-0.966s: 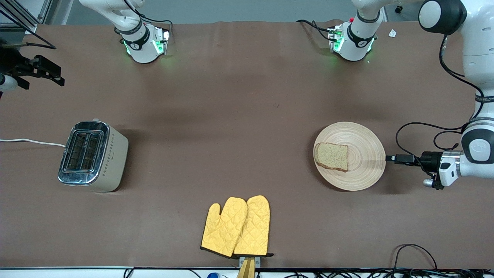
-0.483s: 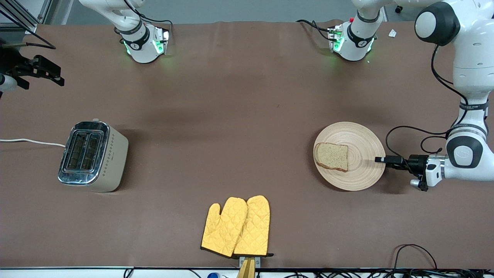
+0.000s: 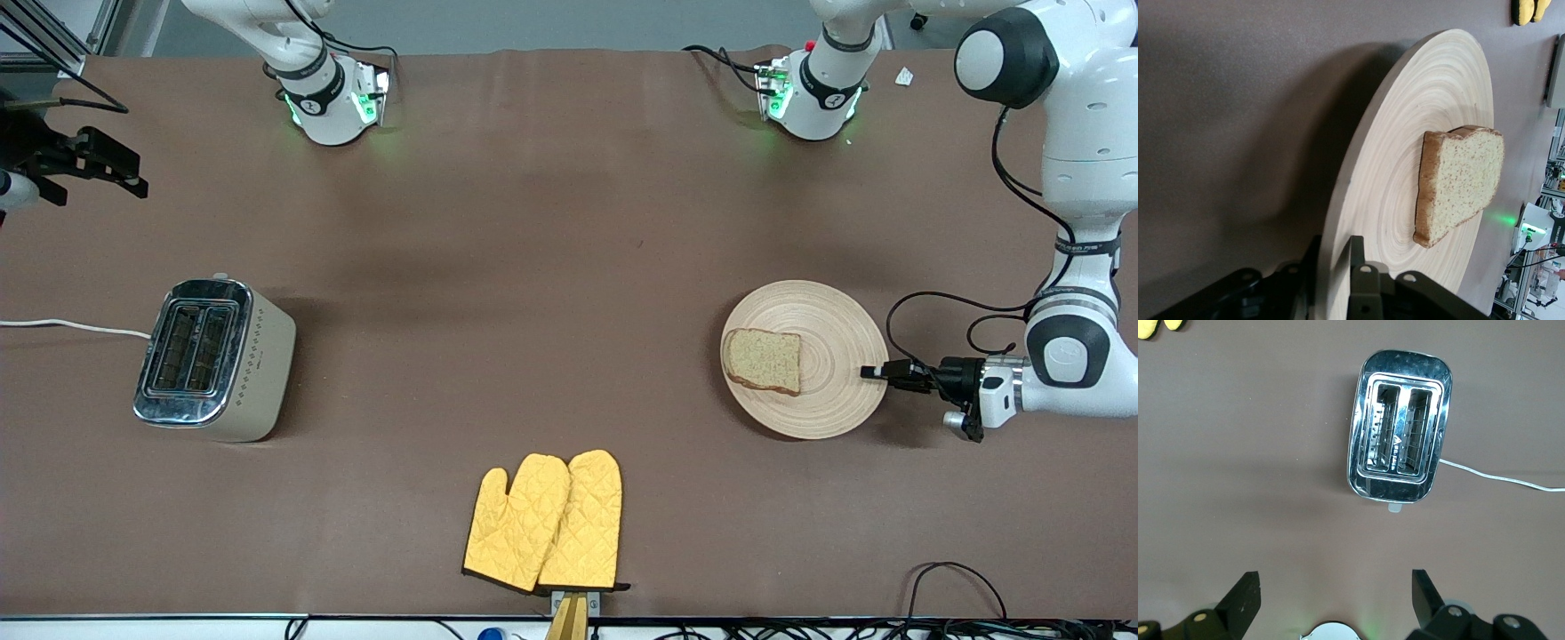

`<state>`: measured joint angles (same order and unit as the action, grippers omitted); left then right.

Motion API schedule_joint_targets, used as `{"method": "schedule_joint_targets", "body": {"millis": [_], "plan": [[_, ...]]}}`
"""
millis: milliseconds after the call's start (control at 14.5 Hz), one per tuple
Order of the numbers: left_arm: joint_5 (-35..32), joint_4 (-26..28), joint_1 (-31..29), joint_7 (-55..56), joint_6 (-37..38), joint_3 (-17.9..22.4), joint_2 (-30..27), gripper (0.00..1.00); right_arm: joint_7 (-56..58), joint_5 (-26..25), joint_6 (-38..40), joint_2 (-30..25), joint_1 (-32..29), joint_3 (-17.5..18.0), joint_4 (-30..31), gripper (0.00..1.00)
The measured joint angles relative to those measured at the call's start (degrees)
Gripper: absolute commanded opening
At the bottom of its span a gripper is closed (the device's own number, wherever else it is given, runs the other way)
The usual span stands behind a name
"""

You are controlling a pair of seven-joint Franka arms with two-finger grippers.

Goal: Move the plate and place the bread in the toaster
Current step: 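Grip the plate rim with the left gripper and slide it toward the toaster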

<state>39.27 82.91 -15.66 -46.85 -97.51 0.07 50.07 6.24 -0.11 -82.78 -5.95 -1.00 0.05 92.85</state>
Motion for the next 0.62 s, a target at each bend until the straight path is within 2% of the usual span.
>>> {"method": "schedule_joint_targets", "body": {"millis": [138,345,483,621], "plan": [[0.4,-0.4,-0.4,-0.8,1.1,-1.3,-0.1,0.00,0.0,0.0,0.0,0.0,0.0,0.0,0.0,1.00],[2.1,-0.4,-0.2,2.2,1.7,-6.0,-0.1,0.00,0.0,0.0,0.0,0.0,0.0,0.0,-0.1,1.00],[5.3,-0.4,0.7,3.8,1.3,-9.5,0.1,0.00,0.0,0.0,0.0,0.0,0.0,0.0,-0.1,1.00],[10.2,-0.4,3.8,4.6,-1.1,-11.2,0.2,0.00,0.0,0.0,0.0,0.0,0.0,0.0,-0.1,1.00]]}}
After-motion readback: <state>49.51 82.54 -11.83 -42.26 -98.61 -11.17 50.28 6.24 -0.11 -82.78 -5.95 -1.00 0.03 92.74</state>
